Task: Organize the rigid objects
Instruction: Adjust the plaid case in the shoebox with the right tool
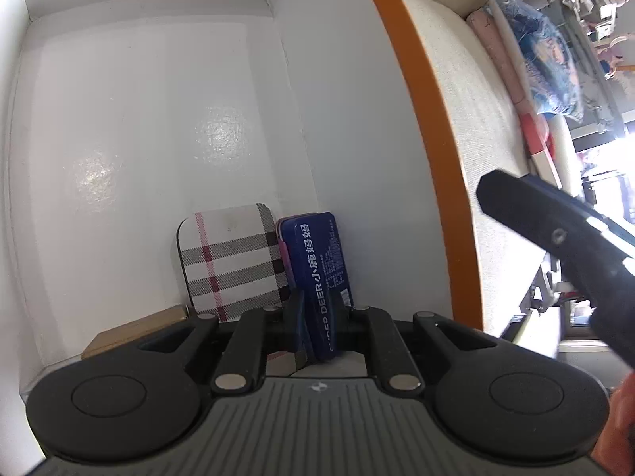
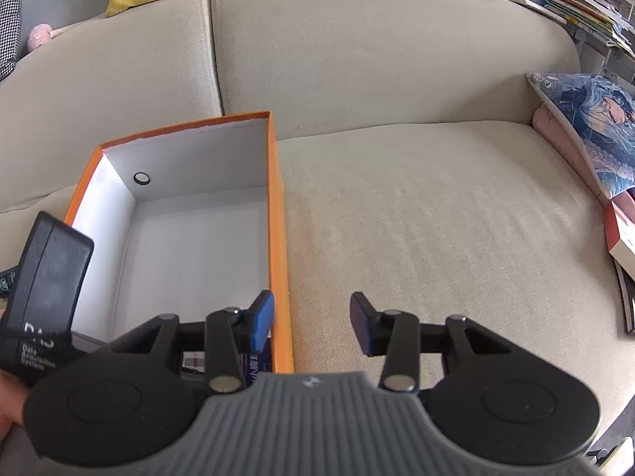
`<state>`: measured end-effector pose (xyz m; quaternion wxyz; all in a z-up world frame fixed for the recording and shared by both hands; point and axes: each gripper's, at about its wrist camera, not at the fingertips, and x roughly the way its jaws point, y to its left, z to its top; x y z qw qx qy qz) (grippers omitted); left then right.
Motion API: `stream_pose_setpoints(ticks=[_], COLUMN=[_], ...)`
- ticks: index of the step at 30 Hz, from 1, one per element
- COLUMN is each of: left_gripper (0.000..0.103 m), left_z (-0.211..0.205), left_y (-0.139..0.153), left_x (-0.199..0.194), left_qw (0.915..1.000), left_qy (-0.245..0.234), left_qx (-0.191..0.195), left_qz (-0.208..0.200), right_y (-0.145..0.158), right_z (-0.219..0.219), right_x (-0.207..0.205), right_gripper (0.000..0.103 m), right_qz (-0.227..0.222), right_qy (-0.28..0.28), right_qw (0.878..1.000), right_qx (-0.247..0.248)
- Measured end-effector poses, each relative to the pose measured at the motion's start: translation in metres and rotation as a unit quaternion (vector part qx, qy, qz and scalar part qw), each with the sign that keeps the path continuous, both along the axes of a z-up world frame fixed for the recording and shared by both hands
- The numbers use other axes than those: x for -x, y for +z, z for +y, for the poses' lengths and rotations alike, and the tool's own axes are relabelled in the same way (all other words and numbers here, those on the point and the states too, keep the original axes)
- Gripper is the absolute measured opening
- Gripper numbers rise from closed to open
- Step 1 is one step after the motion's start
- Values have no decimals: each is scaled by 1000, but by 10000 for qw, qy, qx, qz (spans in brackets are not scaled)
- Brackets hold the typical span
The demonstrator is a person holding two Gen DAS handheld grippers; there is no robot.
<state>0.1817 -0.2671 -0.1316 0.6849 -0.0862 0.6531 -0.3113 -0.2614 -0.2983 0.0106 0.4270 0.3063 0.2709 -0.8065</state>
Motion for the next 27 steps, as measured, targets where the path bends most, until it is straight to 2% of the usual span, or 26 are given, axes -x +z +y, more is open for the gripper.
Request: stream_pose_setpoints(ticks=[5,6,8,11,17,19,22,27], left_gripper=[13,13,13,13,13,13,13,13], left_z=[22,26,41,62,90,98,112,120], left_y=[29,35,46,61,81,84,85,79], left_x=[-9,-11,-14,-16,-19,-17,-17,-20], left_qw=[9991,9986,9976,9950,9891,9877,9878,9884], left_qy=[25,38,55,123,150,156,221,290], left_qx=[24,-16,-31,-107,-294,-288,-216,-116], left_qz=[-429,-523,-692,-987,-1432,-1528,-1525,-1487], right_y=[5,6,6,1,-32,-49,-71,-86], right_z=[2,2,1,-8,-50,-65,-75,-84], right_x=[-8,-10,-14,-23,-50,-58,-65,-56], right_gripper=[42,40,28,22,22,22,23,29], right_qz=[-132,-214,-424,-689,-686,-827,-1130,-1717], right_qy=[240,323,522,845,1557,1714,1789,1523], right_qw=[9996,9992,9977,9940,9814,9723,9607,9594], right_qx=[54,63,78,-58,-887,-1355,-1796,-1641])
